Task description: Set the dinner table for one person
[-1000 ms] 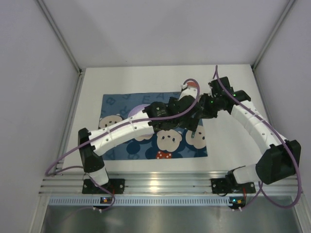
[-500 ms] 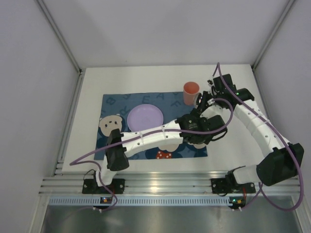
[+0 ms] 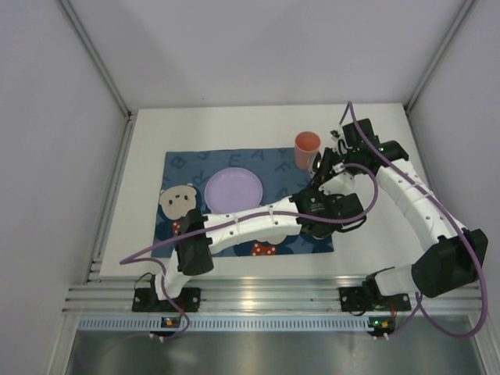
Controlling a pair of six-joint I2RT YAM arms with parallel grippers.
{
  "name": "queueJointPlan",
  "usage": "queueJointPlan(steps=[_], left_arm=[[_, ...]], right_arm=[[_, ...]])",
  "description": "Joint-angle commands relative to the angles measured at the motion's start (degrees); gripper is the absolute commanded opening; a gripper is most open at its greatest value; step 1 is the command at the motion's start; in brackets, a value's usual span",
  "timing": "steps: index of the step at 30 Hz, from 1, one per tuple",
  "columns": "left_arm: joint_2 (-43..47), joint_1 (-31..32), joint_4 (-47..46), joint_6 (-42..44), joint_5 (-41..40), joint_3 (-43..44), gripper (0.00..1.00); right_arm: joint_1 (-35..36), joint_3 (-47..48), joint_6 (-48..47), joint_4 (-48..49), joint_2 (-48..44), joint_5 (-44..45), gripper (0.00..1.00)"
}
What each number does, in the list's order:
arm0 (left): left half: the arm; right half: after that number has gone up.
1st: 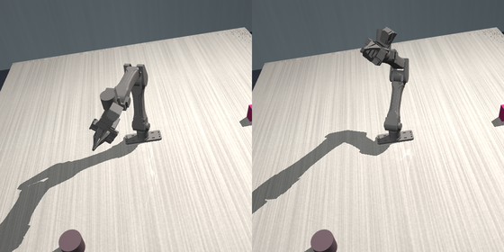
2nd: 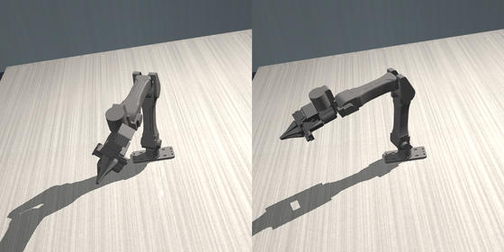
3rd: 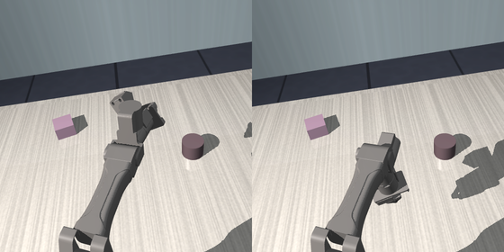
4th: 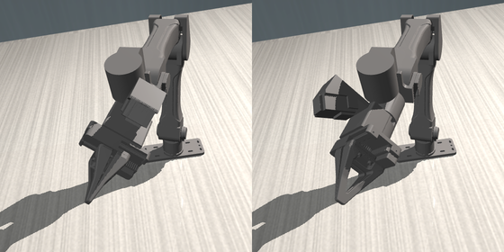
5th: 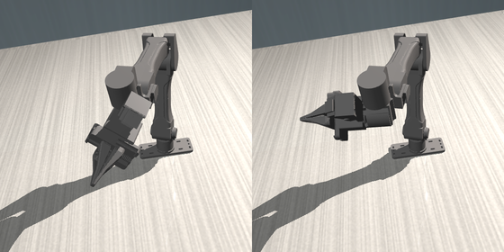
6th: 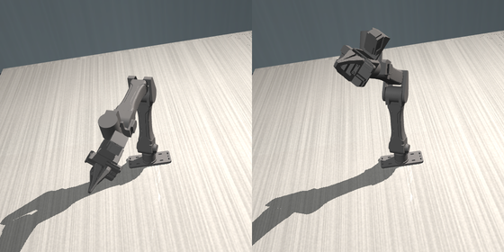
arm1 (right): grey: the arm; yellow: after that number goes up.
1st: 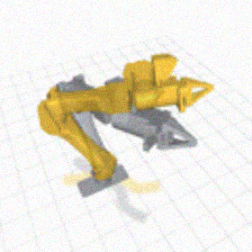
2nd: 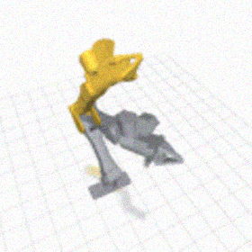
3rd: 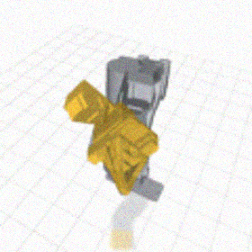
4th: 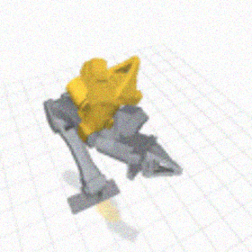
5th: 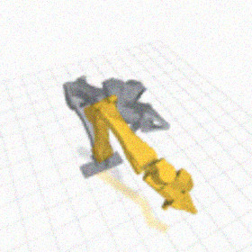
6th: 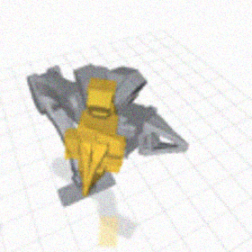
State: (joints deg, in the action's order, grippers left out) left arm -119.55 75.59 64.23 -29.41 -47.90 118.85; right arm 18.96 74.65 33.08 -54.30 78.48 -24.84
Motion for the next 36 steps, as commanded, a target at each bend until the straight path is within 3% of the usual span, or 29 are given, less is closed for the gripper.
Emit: queueJointPlan(steps=[1,2,7,9,14,15,16,18,19,22,33,36], left_arm=[[-2.0,-0.1,1.6,2.9,-4.3,1.7,0.37],[-2.1,-0.1,1.8,2.9,-4.8,1.7,0.28],[-2.9,-0.1,2.0,3.5,-6.9,0.9,0.18],[-2.8,-0.2,2.0,3.3,-7.3,0.4,0.0],[-1.7,-0.1,1.7,3.1,-7.4,-0.4,0.0],[-1.2,-0.1,1.7,3.1,-7.3,-0.5,0.0],[-1.0,-0.2,1.4,3.0,-7.1,-0.5,0.0],[0.2,-0.2,0.8,3.0,-6.5,-1.4,0.0],[0.7,-0.2,0.8,3.0,-6.2,-1.9,0.0],[2.7,-0.1,0.5,2.1,-5.9,-4.1,0.0],[8.2,-0.2,0.6,-1.4,-6.2,-9.4,0.0],[10.6,-0.2,-0.2,-1.5,-5.1,-10.5,0.0]], right_arm=[[0.7,3.6,-0.3,-1.9,-0.2,-2.8,0.0],[0.6,3.6,-0.4,-2.3,-0.1,-2.9,0.0],[0.6,3.6,-0.6,-2.6,0.5,-3.9,0.0],[0.6,3.8,-0.7,-2.9,0.8,-3.9,0.0],[0.6,4.2,-1.2,-3.1,1.7,-4.1,0.01],[0.6,4.4,-1.2,-3.0,1.9,-4.2,0.07],[0.6,4.4,-1.3,-3.1,2.1,-4.2,0.3],[0.6,5.1,-1.4,-3.2,2.4,-3.6,0.53],[0.6,5.5,-1.4,-3.3,2.4,-3.2,0.59],[0.5,7.2,-1.7,-3.7,3.0,-2.3,0.63],[-2.3,10.7,-3.8,-6.6,4.2,-1.2,0.67],[-5.2,13.0,-6.4,-8.4,4.9,-0.7,0.84]])
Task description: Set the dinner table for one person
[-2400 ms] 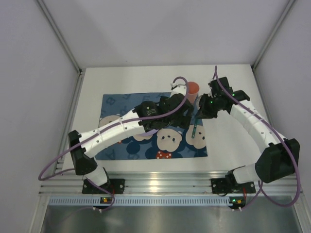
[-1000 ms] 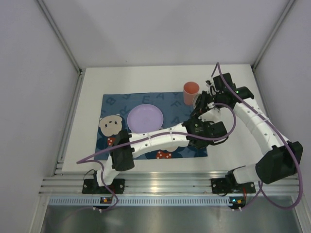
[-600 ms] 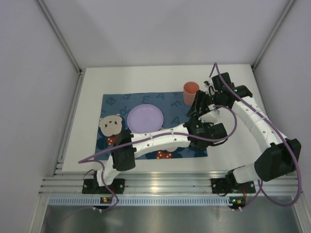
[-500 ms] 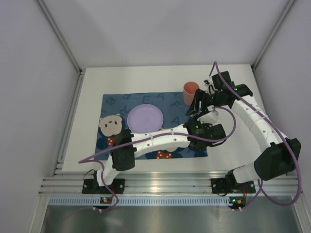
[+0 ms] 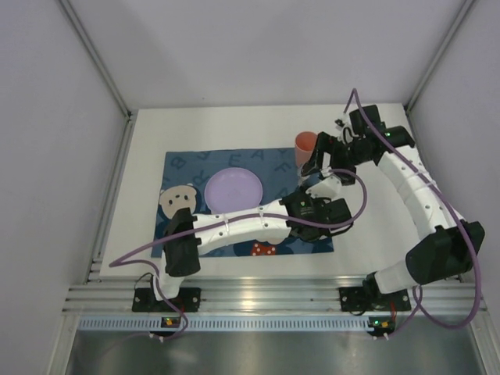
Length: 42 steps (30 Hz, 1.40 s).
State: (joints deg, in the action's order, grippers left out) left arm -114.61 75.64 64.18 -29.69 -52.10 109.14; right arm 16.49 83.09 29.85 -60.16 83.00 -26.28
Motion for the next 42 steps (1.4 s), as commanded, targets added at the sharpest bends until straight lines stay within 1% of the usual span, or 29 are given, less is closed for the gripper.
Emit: queueJointPlan(steps=[1,2,3,5,8,11,12,13,14,15,16,17,18,19,20,21,22,23,24,25,26,27,28,29,30,33,36,42], left_arm=[[6.4,-0.2,-1.6,-0.8,-0.5,-1.4,0.0],[7.1,-0.3,-2.1,-0.8,0.8,-3.0,0.0],[8.4,-0.5,-2.7,-0.8,1.6,-3.8,0.0],[9.7,-0.6,-4.2,-0.9,3.6,-5.4,0.0],[11.5,-0.7,-5.8,-0.2,5.5,-5.5,0.0],[12.5,-1.5,-3.5,-0.9,5.6,-5.6,0.0],[13.0,-2.8,-2.6,-1.4,5.3,-6.1,0.0],[13.9,-3.8,-2.5,-2.2,5.6,-7.3,0.0],[16.7,-5.0,-2.6,-2.5,6.2,-10.7,0.0],[18.5,-7.8,-4.1,-2.6,6.8,-12.9,0.0],[20.5,-9.6,-5.2,-2.4,9.2,-15.2,0.0],[24.9,-11.5,-6.9,-1.9,10.7,-20.0,0.0],[27.1,-15.4,-9.5,-1.3,12.4,-22.4,0.0],[29.2,-17.6,-11.0,-0.1,15.2,-26.6,0.0],[33.1,-19.9,-12.2,0.8,17.3,-28.5,0.0],[34.9,-25.0,-13.3,1.6,18.8,-30.5,0.0],[36.5,-27.4,-14.8,3.2,20.0,-33.4,0.0],[39.1,-29.8,-15.5,4.0,23.1,-34.9,0.0],[40.2,-34.6,-16.4,4.9,24.4,-36.1,0.0],[41.1,-36.9,-17.9,6.5,26.0,-38.5,0.0],[42.8,-39.2,-18.8,7.5,29.5,-39.6,0.0],[43.4,-43.4,-19.8,8.5,31.8,-40.8,0.0],[43.8,-45.5,-20.3,9.8,33.8,-41.7,0.0],[44.0,-47.8,-21.4,10.4,38.3,-43.1,0.0],[43.8,-51.5,-21.8,11.0,40.4,-43.8,0.0],[42.2,-57.5,-23.1,12.8,45.4,-46.4,0.0],[39.5,-60.2,-23.7,14.5,46.3,-47.2,0.0],[35.4,-61.3,-24.8,18.5,44.7,-48.4,0.0]], right_arm=[[-3.8,5.2,-3.9,-4.0,0.6,0.8,0.93],[-6.0,6.1,-4.6,-4.8,1.1,1.2,0.97],[-6.6,8.2,-5.3,-5.6,1.4,3.1,1.0],[-7.8,9.8,-5.4,-6.1,1.7,4.0,1.0],[-9.7,11.6,-4.7,-6.0,2.4,4.7,1.0],[-12.7,12.4,-4.6,-6.2,2.6,5.4,1.0],[-13.3,12.9,-4.6,-6.3,2.6,5.7,1.0],[-14.1,13.1,-4.5,-6.5,2.6,5.8,1.0],[-14.3,13.1,-4.6,-6.5,2.3,6.0,1.0],[-14.4,12.7,-4.5,-6.5,2.2,6.2,1.0],[-14.4,12.3,-4.4,-6.3,1.9,6.2,1.0],[-14.5,10.9,-4.5,-6.1,1.3,6.0,1.0],[-14.5,10.1,-4.4,-5.9,0.9,6.0,1.0],[-14.4,9.2,-4.5,-5.5,0.5,6.0,1.0],[-14.6,7.4,-4.4,-5.1,-0.3,6.1,1.0],[-14.5,6.4,-4.3,-4.9,-0.6,6.1,1.0],[-14.5,5.5,-4.1,-4.2,-1.2,6.1,1.0],[-14.6,4.6,-3.7,-3.7,-1.9,6.0,1.0],[-14.6,3.1,-3.7,-3.4,-2.3,5.6,1.0],[-14.5,2.4,-3.5,-2.7,-2.6,5.5,1.0],[-14.6,1.9,-3.3,-2.4,-3.0,5.2,1.0],[-14.5,1.0,-3.2,-2.2,-3.1,4.7,1.0],[-14.6,0.8,-3.3,-1.9,-3.2,4.6,1.0],[-14.5,0.2,-3.3,-1.9,-3.4,4.4,1.0],[-14.5,0.1,-3.5,-1.7,-3.5,4.3,1.0],[-14.5,-0.4,-3.9,-1.8,-3.5,4.0,1.0],[-14.5,-0.7,-3.8,-1.7,-3.5,2.8,1.0],[-12.9,-1.3,-4.0,-1.7,-3.5,2.3,1.0]])
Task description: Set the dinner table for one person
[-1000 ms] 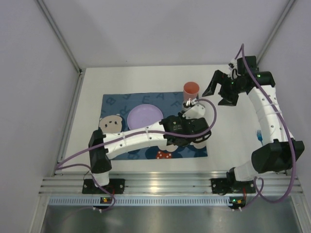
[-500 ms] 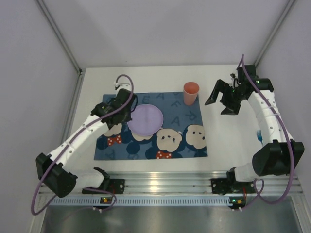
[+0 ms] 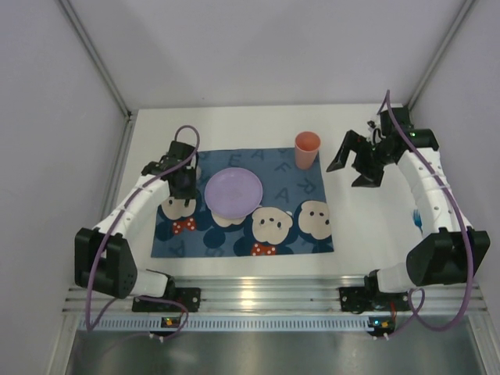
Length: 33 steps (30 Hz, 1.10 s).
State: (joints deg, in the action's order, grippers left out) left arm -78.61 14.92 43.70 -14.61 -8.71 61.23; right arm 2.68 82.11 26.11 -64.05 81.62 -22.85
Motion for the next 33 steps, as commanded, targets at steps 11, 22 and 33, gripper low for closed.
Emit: queueJointPlan(steps=[11,22,33], left_arm=[[-9.8,-0.9,-3.8,-1.6,-0.5,-4.8,0.0],[-13.5,-0.9,-0.6,-4.3,-1.5,-4.1,0.39],[-12.6,-0.9,8.1,-6.7,-4.1,4.7,0.67]], right_arm=[[1.9,-0.3,-0.4,1.6,-1.0,-1.8,1.0],[2.0,-0.9,-1.8,1.6,-0.2,1.1,1.0],[-1.0,-7.8,-2.7,3.7,-1.6,14.1,1.0]])
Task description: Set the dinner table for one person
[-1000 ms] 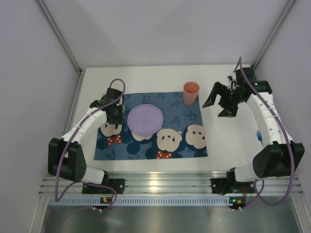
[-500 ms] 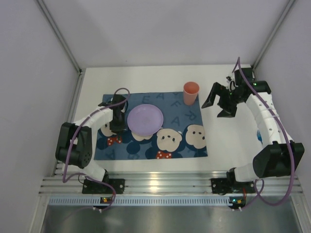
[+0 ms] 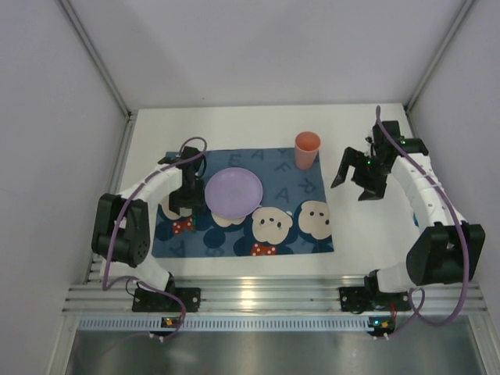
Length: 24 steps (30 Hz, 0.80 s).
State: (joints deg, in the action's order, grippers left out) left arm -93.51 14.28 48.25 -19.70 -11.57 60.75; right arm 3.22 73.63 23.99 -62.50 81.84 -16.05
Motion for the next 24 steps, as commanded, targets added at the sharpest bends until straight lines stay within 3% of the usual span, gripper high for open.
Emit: queueJointPlan(steps=[1,5,14,18,24], left_arm=[[3.1,-0.3,4.0,-1.7,-0.6,5.9,0.67],[4.8,-0.2,4.6,-2.4,5.5,8.7,0.68],[6.5,-0.1,0.4,-2.0,14.9,6.4,0.65],[6.3,-0.1,-0.2,-0.4,17.9,5.2,0.64],[7.4,0.5,0.0,-1.0,21.1,3.9,0.63]], right_arm=[[-2.7,0.7,-0.2,1.9,-2.5,9.9,1.0],[-7.6,-0.5,1.1,1.3,-3.4,25.3,1.0],[-28.5,-14.1,5.8,3.8,-4.2,28.4,1.0],[-40.4,-17.7,3.4,6.9,-1.8,26.9,1.0],[-45.0,-17.1,3.1,9.9,0.9,29.9,1.0]])
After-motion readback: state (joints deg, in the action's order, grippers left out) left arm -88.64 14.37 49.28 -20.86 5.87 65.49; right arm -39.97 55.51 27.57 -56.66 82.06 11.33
